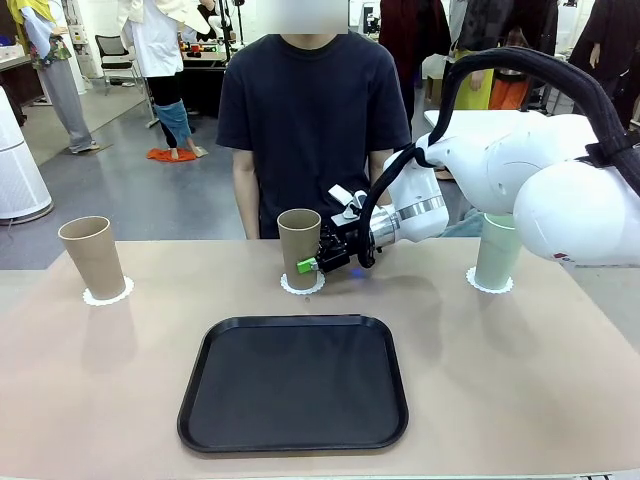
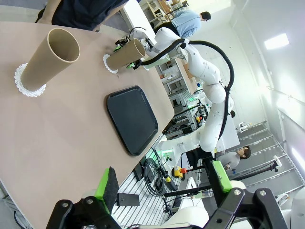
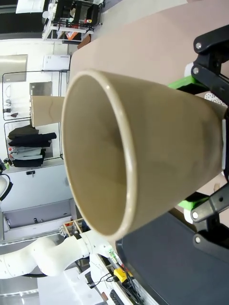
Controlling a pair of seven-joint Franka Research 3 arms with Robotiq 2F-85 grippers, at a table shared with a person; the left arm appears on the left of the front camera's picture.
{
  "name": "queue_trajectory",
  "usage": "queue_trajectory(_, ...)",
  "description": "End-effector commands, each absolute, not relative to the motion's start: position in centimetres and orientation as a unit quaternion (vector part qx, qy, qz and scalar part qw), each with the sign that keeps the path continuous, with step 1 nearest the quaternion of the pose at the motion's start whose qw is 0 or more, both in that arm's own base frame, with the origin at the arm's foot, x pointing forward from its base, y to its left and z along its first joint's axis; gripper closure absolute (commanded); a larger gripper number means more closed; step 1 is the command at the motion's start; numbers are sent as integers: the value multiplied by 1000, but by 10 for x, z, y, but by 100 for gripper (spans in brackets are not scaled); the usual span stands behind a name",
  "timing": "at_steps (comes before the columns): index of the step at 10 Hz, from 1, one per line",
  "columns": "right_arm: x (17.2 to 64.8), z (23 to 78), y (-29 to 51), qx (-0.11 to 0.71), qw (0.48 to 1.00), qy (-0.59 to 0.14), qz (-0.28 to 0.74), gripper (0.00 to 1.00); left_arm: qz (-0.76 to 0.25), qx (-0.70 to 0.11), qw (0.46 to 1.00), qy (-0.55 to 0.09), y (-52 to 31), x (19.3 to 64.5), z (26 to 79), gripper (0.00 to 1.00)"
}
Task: Place coasters on the table and set cups on them.
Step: Take one Reusable plastic cup from the Flat Tray and place it on a coaster set by the human.
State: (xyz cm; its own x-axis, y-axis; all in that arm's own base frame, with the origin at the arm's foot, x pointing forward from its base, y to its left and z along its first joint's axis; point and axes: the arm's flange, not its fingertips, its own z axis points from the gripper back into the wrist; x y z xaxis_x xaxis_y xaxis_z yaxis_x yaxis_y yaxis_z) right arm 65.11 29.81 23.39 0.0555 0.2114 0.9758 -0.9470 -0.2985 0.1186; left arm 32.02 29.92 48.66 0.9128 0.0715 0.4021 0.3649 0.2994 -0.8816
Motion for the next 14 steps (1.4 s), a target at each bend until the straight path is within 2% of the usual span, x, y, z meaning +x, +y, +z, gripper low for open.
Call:
queue_trajectory(1, 659, 240, 298, 543, 488, -324, 601, 0, -88, -583, 786, -187, 300, 320, 489, 0)
queue_trajectory(9, 661, 238, 285, 525, 504, -289, 622, 0, -88, -583, 786, -187, 300, 320, 489, 0)
queue_trajectory(14, 665, 235, 281, 508, 519, -319, 609, 0, -88, -583, 786, -187, 300, 320, 489, 0)
